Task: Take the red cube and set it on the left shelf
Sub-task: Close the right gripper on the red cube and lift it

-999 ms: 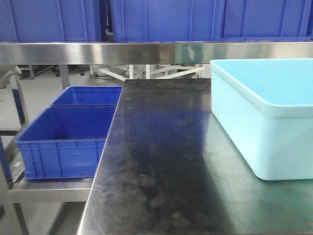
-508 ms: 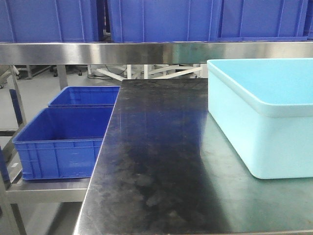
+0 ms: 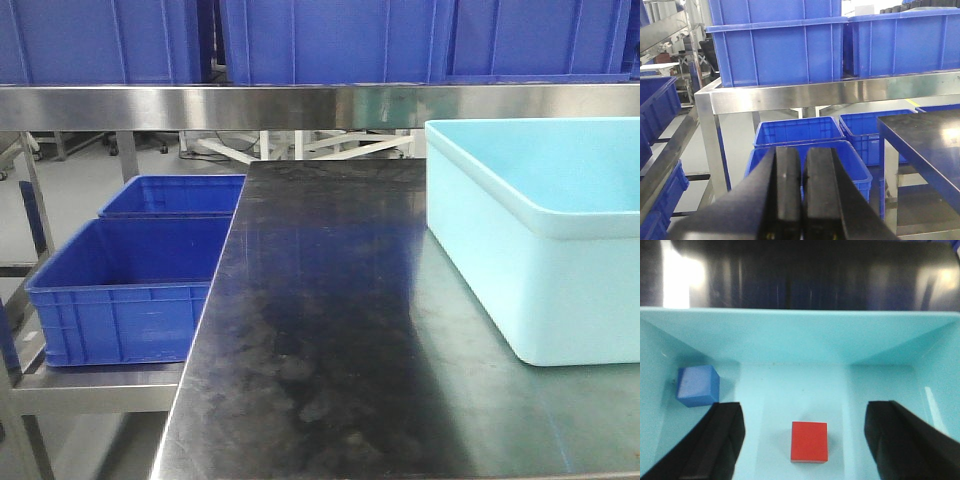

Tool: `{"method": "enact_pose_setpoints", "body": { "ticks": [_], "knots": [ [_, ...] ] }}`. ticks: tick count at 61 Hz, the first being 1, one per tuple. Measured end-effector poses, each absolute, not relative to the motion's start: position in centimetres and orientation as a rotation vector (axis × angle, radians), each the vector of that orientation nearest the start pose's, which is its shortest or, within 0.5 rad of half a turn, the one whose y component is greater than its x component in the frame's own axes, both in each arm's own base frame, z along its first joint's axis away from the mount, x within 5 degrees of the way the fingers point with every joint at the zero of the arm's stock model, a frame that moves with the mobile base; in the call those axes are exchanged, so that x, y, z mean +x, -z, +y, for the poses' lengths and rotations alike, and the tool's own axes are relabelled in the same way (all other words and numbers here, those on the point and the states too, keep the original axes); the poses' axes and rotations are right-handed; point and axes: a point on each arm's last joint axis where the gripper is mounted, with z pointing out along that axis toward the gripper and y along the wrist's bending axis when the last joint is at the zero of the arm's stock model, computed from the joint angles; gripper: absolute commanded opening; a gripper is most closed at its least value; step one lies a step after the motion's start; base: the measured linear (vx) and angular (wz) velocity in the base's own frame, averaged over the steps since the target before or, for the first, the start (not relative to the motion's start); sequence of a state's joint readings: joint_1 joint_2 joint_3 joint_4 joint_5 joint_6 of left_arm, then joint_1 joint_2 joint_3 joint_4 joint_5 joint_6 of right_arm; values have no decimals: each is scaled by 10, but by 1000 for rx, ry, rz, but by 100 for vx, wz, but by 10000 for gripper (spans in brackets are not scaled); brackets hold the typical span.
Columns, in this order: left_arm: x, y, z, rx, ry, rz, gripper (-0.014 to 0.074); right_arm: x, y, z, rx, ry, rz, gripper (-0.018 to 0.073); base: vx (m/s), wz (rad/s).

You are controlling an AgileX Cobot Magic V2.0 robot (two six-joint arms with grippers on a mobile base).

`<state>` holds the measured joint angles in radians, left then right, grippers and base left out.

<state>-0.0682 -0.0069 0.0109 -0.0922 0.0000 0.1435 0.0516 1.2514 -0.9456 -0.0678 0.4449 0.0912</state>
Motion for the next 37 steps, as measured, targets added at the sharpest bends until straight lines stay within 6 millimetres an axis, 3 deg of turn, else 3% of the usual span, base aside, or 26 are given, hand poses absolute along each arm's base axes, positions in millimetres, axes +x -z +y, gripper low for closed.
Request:
{"method": "enact_pose_setpoints", "body": {
  "ticks": [37],
  "knots": [
    [56,-210,-4,89,14,1485,106,300,-259,13,-1,-3,2451,615,0,0]
  ]
}}
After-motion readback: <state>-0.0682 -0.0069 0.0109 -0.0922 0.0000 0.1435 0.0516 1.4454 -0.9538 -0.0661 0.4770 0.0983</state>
